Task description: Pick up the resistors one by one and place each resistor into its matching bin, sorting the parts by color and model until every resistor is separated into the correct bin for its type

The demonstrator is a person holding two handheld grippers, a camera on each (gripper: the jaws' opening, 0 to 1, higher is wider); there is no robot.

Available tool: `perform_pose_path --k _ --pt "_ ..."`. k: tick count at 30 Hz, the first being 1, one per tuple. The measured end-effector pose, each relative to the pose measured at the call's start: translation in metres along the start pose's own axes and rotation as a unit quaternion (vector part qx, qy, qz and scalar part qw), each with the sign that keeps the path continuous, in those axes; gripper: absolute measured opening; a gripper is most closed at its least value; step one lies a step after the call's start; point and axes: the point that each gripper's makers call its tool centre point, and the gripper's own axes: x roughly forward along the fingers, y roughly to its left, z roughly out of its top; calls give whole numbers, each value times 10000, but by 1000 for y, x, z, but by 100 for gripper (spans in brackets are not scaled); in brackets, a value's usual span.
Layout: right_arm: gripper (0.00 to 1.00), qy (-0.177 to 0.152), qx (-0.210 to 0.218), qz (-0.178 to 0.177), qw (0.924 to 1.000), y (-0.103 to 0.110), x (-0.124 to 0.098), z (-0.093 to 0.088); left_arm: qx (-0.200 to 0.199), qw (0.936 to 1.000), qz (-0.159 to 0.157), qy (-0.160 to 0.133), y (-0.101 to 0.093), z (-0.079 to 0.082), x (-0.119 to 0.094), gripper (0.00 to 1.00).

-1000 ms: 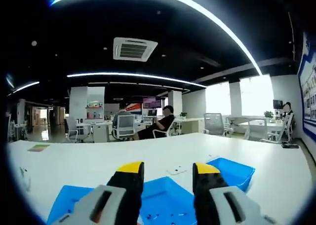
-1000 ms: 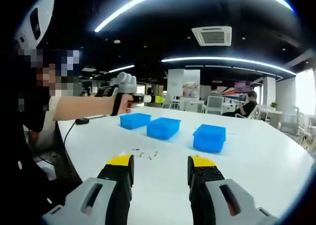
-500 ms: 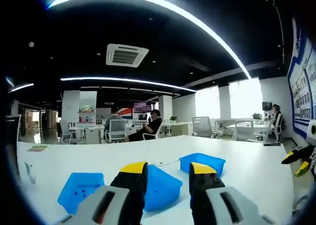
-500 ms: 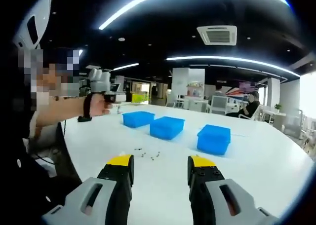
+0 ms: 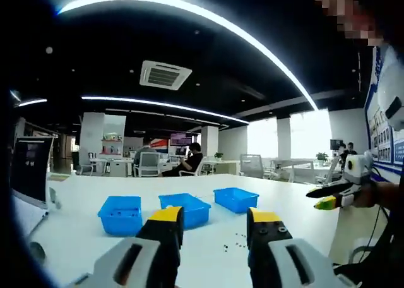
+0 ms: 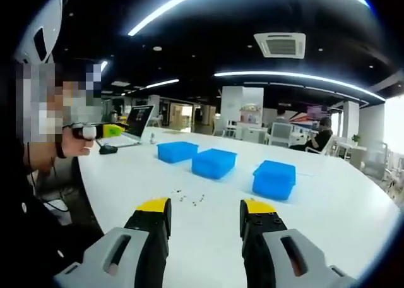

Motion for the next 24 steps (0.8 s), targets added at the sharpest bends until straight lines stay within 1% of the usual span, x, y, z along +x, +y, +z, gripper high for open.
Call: perform_pose_path --k 2,4,6,7,9,11,12,13,14,16,17,18,19,20,22,23,24 --pt "45 16 -9 -3 10000 0 0 0 90 9999 60 102 4 -5 -10 44" --pt "45 21 -12 1 10000 0 -1 0 200 9995 62 240 6 -11 -13 46" --pt "45 23 -31 12 10000 0 -2 0 253 9987 -42 438 6 -17 -13 47" --pt "45 22 -36 14 10000 0 -2 0 210 9984 -106 509 6 -19 -12 48" --pt "45 12 -38 19 10000 1 -2 1 187 9969 -234 729 4 -25 -8 50" --pt "45 6 -48 22 10000 1 -3 1 100 9933 -368 1090 2 -34 -3 49" --pt "45 5 -51 23 10000 1 -4 1 -7 9912 -331 1285 3 -38 1 47" --pt "45 3 -50 20 10000 1 -4 1 -107 9867 -293 1597 6 -46 3 44" --pt "45 12 -47 19 10000 1 -5 0 -36 9843 -403 1720 3 -48 8 43" --pt "45 29 -42 26 10000 1 -5 -1 74 9790 -570 1955 0 -52 17 43" --pt "45 38 -39 31 10000 2 -5 -2 166 9771 -668 2014 -2 -52 24 43" --pt "45 49 -42 38 10000 2 -5 -3 313 9729 -780 2156 -5 -55 32 43" --pt "45 61 -49 47 10000 2 -6 -3 474 9683 -758 2334 -4 -59 39 43" --pt "45 74 -52 50 9999 2 -6 -4 659 9611 -817 2553 -6 -64 44 42" --pt "45 93 -62 43 9999 2 -6 -6 1010 9412 -958 3080 -9 -78 52 41" --pt "45 94 -48 40 9999 2 -7 -6 1106 9378 -972 3143 -9 -80 58 40" --pt "45 94 -44 37 9999 2 -7 -6 1225 9330 -1062 3214 -12 -83 65 39"
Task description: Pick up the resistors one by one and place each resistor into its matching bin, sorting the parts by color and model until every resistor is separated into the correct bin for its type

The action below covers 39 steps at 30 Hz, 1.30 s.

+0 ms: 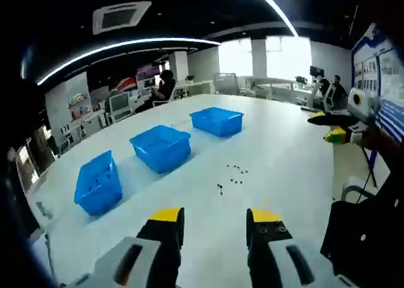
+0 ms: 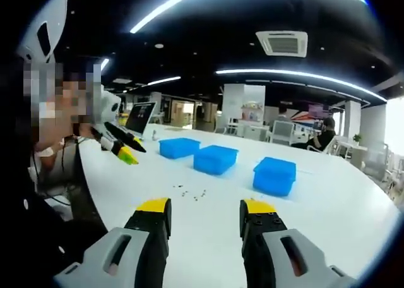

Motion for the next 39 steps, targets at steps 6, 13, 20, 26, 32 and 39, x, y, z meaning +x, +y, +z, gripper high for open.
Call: perform_pose_path --k 6,13,20,26,32,39 --pt "45 3 17 -36 10000 -1 -1 -1 -71 9956 -818 461 -17 18 37 32" --pt "45 -5 84 -149 9999 -5 -5 -4 363 9894 -1039 945 -25 24 63 27" --pt "45 -2 136 -214 9997 -9 -7 -8 625 9836 -1043 1329 -27 16 81 20" --pt "45 1 192 -258 9995 -14 -7 -11 552 9814 -1116 1462 -26 13 90 16" --pt "45 2 223 -283 9994 -17 -6 -13 528 9802 -1181 1499 -25 10 92 10" --pt "45 19 223 -259 9994 -16 -3 -14 592 9789 -1226 1526 -24 5 94 9"
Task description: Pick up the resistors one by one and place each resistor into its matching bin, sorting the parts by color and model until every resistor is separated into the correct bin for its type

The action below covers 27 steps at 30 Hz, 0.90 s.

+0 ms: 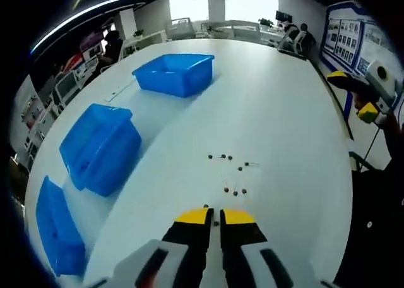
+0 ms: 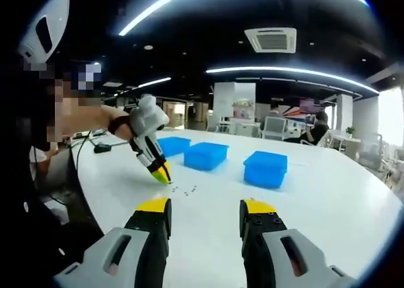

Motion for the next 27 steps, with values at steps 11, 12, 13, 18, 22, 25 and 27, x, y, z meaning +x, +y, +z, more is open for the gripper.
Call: perform_pose_path --k 11,12,13,18,22,25,27 --pt "45 14 10 -39 10000 -1 -1 0 -40 9999 -99 -3 2 1 5 9" --pt "45 17 12 -42 10000 -1 0 -1 -53 9999 -129 -16 1 1 6 8" --pt "45 23 10 -41 10000 -1 0 -1 -97 9998 -173 -26 0 2 6 6" --pt "45 35 18 -32 10000 -1 1 -1 -219 9995 -221 -77 0 1 6 5" --pt "45 30 17 -21 10000 0 2 0 -436 9980 -324 -333 -2 3 1 4" --pt "45 37 11 -9 10000 0 3 0 -726 9934 -425 -776 0 12 -11 4" --pt "45 43 9 -1 10000 1 3 0 -964 9887 -504 -1028 0 16 -21 4"
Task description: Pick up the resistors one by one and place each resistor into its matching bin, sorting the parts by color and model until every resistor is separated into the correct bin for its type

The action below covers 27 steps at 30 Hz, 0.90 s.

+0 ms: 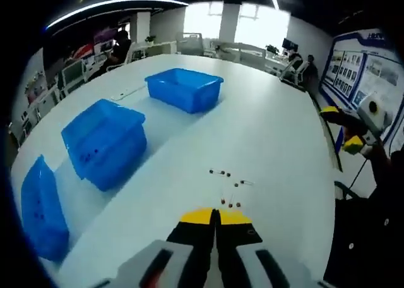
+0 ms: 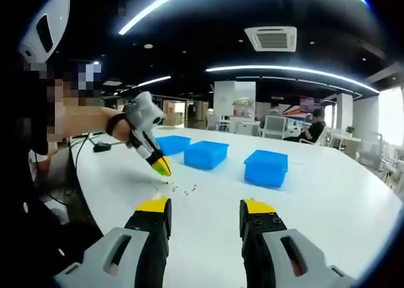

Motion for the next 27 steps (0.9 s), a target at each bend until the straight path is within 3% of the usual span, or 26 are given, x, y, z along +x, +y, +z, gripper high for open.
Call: perform_pose_path --k 4,7,10,15,27 --pt "45 -8 -23 31 10000 3 1 2 -63 9998 21 -211 -1 -2 -12 4" --pt "45 -15 -49 76 10000 7 2 3 447 9988 83 155 -9 -19 -9 5" --pt "45 -11 -73 107 9999 10 3 4 857 9942 260 596 -13 -33 -6 15" --pt "45 -29 -75 103 9999 12 2 4 668 9922 545 905 -9 -31 2 21" --pt "45 -61 45 15 10000 2 -3 -1 503 9887 735 1209 0 -26 17 9"
